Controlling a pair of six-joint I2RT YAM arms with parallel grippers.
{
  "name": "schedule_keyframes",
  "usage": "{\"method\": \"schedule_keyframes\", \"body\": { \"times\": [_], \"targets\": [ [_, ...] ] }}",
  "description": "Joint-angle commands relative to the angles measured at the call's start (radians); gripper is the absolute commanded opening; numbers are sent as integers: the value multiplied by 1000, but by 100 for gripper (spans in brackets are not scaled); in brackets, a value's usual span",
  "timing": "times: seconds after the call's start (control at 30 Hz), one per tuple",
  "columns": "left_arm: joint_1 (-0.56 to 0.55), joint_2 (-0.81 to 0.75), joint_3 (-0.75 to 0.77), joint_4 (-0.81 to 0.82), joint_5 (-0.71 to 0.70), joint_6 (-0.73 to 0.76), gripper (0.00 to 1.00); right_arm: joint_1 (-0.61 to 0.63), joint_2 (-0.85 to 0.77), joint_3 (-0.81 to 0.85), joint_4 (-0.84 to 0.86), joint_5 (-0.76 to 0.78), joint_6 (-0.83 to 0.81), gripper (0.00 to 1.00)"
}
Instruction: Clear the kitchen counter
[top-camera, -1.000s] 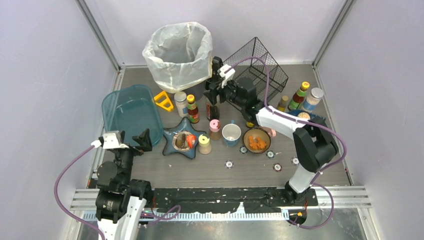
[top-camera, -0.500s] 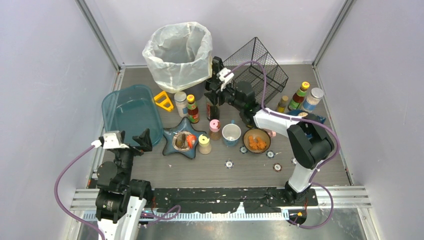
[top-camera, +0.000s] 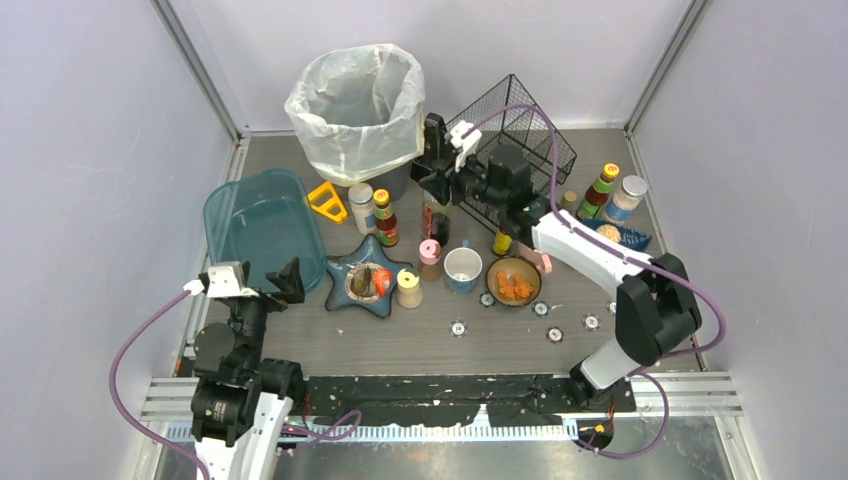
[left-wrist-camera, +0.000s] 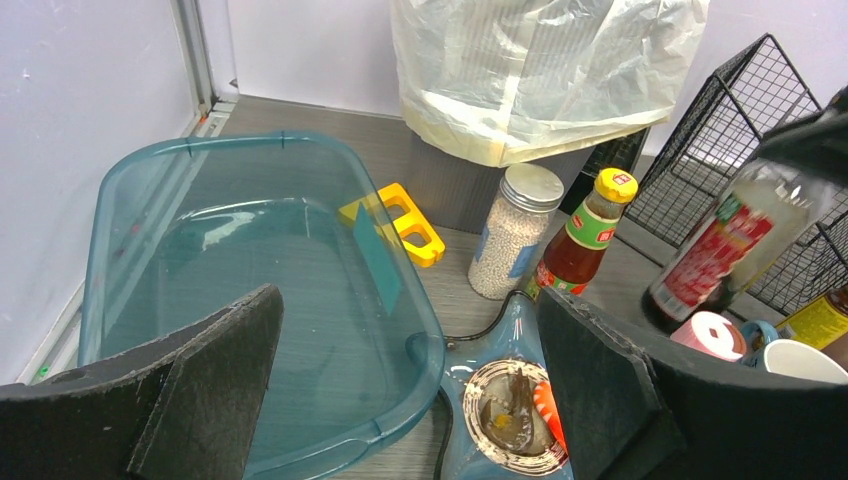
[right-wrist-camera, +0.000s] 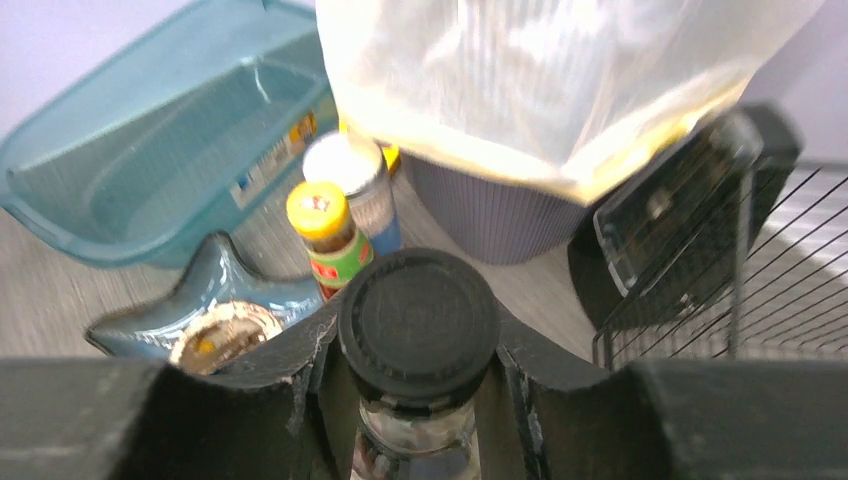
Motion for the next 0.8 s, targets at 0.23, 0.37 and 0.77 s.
{"method": "schedule_keyframes", "body": {
  "times": [0.23, 0.37, 0.77],
  "targets": [
    [-6, -58, 25, 30, 9, 6, 99, -96, -209, 390, -88, -30, -12, 5],
    [-6, -49, 25, 30, 7, 7, 99, -160, -172, 519, -135, -10, -18, 5],
    [-7, 27, 29, 30, 8, 14, 99, -345, 121, 871, -116, -20, 0, 5]
  ]
}}
